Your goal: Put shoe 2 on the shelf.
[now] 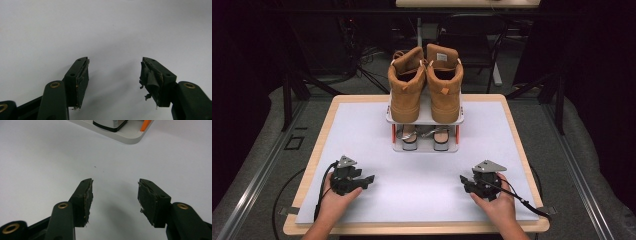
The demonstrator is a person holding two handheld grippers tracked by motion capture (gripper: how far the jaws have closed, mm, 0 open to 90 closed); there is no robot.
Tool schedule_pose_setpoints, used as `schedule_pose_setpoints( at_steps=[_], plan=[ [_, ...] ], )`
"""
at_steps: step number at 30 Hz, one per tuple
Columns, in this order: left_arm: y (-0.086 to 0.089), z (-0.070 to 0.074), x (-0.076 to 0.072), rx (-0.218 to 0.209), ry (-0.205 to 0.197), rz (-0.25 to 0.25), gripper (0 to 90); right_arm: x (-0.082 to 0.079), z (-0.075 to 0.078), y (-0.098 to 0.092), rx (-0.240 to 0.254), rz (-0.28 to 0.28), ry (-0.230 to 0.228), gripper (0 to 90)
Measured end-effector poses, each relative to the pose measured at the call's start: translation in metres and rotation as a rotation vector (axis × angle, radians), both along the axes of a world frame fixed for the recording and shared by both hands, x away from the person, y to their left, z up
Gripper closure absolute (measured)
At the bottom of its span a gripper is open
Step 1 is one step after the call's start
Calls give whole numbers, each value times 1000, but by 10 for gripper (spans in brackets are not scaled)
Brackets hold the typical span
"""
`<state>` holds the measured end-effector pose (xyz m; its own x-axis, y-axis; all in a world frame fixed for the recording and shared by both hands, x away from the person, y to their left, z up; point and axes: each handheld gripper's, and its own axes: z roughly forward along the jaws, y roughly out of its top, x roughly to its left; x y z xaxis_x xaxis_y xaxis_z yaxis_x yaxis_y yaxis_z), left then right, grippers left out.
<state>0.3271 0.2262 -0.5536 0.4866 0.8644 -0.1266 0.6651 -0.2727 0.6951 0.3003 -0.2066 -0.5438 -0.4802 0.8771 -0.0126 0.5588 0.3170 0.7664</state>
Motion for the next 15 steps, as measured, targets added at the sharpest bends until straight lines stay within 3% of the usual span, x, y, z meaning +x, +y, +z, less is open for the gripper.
schedule_pose_setpoints(
  at_steps=[3, 4, 5, 12, 15],
  plan=[
    [2, -3, 0, 3, 0, 6, 394, -1, -2, 1, -9, 3, 9, 448],
    [2, -4, 0, -2, 3, 10, 392, -1, -2, 0, -41, 12, 15, 446],
    [3, -4, 0, 4, 1, 7, 391, -1, -5, 2, -18, 9, 6, 443],
    [3, -4, 0, -2, -1, 5, 383, -1, -6, 1, -13, 5, 5, 443],
    [3, -4, 0, -8, -10, 4, 383, -1, -5, 0, -10, 6, -16, 443]
  ],
)
